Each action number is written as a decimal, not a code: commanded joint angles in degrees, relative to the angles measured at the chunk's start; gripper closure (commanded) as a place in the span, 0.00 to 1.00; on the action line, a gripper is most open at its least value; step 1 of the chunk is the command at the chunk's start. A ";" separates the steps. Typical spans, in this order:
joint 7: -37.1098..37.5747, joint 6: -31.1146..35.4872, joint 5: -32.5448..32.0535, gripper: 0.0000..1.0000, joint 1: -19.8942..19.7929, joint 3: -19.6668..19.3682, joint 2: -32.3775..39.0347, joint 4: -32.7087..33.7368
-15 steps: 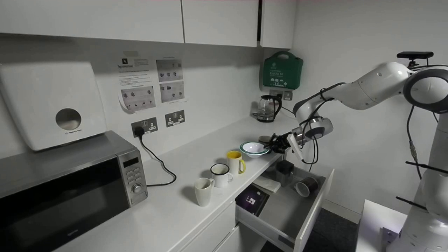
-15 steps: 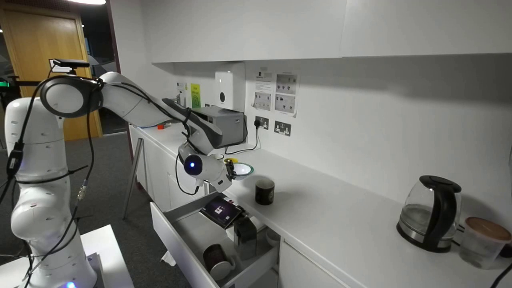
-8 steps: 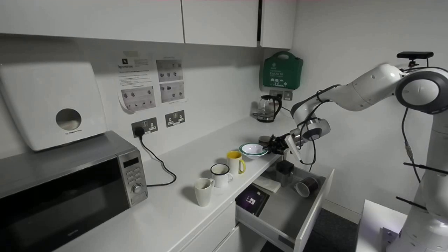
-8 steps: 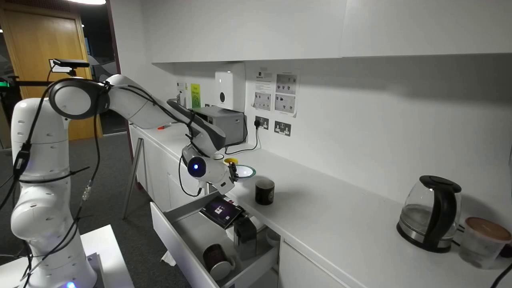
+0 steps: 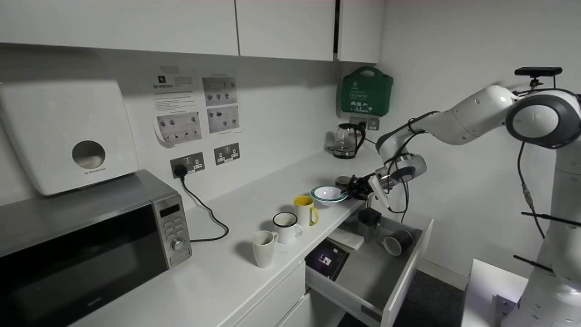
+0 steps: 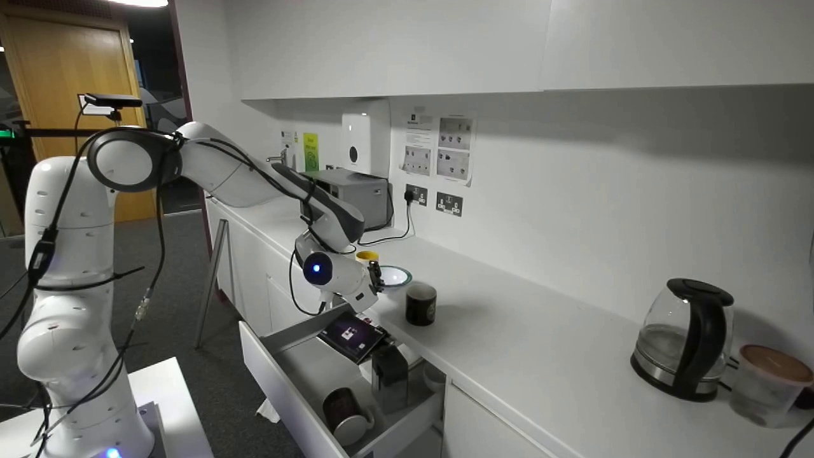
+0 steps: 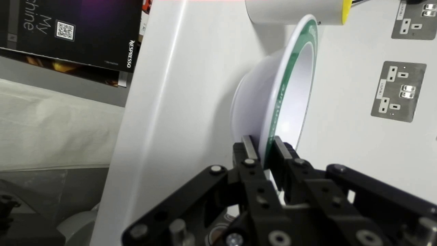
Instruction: Take the green and white bowl out of the open drawer and place it on the countertop
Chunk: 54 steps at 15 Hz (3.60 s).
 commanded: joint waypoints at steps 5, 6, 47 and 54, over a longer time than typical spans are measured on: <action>0.11 0.39 1.46 0.96 -0.10 -0.18 2.71 3.83; 0.16 0.26 1.47 0.96 -0.16 -0.21 3.09 4.16; 2.49 0.34 -0.48 0.00 -0.04 -0.18 9.45 9.26; -0.68 1.06 0.45 0.00 0.03 -0.54 4.11 3.00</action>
